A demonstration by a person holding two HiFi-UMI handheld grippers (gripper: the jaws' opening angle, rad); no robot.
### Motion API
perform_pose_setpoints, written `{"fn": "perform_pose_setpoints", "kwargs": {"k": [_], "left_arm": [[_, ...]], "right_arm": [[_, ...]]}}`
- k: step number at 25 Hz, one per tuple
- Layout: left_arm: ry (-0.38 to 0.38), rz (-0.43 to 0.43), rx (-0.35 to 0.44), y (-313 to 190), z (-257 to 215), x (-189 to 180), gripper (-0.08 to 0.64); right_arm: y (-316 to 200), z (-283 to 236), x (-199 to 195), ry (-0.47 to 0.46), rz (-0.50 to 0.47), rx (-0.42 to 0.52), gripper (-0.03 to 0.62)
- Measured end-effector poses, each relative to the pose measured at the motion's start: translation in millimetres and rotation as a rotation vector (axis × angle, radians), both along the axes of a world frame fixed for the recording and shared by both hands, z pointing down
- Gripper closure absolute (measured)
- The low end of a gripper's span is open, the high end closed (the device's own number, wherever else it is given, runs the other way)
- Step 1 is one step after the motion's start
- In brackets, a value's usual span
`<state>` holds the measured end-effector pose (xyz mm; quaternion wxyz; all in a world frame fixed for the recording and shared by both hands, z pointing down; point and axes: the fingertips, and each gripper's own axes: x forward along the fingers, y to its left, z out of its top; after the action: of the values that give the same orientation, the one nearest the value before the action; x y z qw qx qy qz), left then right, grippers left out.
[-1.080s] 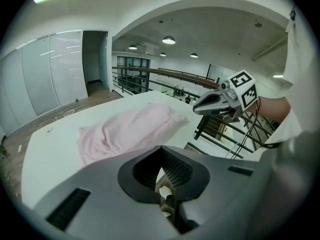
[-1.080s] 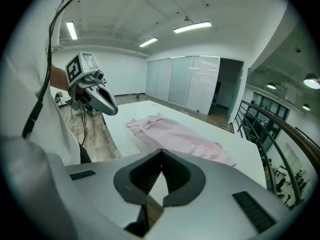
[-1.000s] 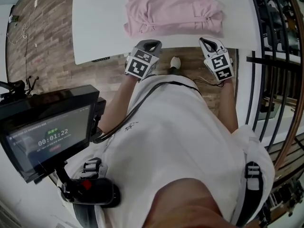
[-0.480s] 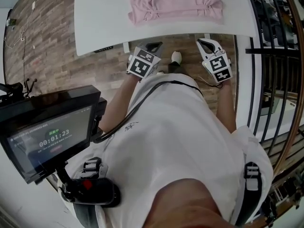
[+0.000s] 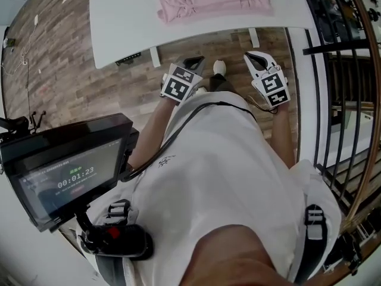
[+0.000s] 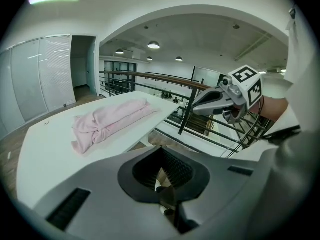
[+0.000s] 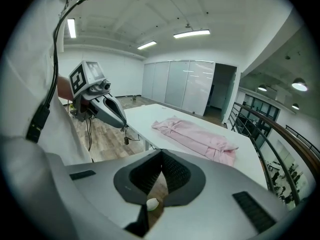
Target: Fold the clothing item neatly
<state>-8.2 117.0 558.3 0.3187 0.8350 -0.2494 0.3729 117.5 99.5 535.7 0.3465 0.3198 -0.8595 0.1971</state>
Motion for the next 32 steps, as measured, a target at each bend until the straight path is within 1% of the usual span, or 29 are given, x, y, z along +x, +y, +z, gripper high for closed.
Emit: {"fn": "perform_pose_setpoints", "kwargs": {"k": [4, 10, 13, 17, 23, 28, 32], "left_arm": [[0.006, -0.006, -0.004, 0, -2, 2, 0.558], [0.002, -0.028, -0.007, 0, -3, -3, 0.558], [-0.003, -0.045, -0.011, 0, -3, -7, 0.558], [0.001, -0.062, -0.001, -7, -4, -12, 0.558], [-0.001, -0.07, 0.015, -12, -7, -19, 0.558], [-0.001, -0.061, 0.011, -6, -9, -18, 0.558], [0.013, -0.077, -0.005, 2, -14, -13, 0.558]], "right_arm": [[3, -6, 5, 0.005, 0.04, 0.007, 0.589], [6, -11, 15, 0.036, 0.061, 0.018, 0.589], [5, -11, 20, 0.048, 0.055, 0.024, 0.589], [-2, -9, 16, 0.048, 0.026, 0.021, 0.589], [-8, -13, -8, 0.025, -0.045, 0.023, 0.589], [-6, -17, -20, 0.015, -0.1, 0.021, 0.589], [0, -20, -26, 0.002, -0.13, 0.008, 0.589]]}}
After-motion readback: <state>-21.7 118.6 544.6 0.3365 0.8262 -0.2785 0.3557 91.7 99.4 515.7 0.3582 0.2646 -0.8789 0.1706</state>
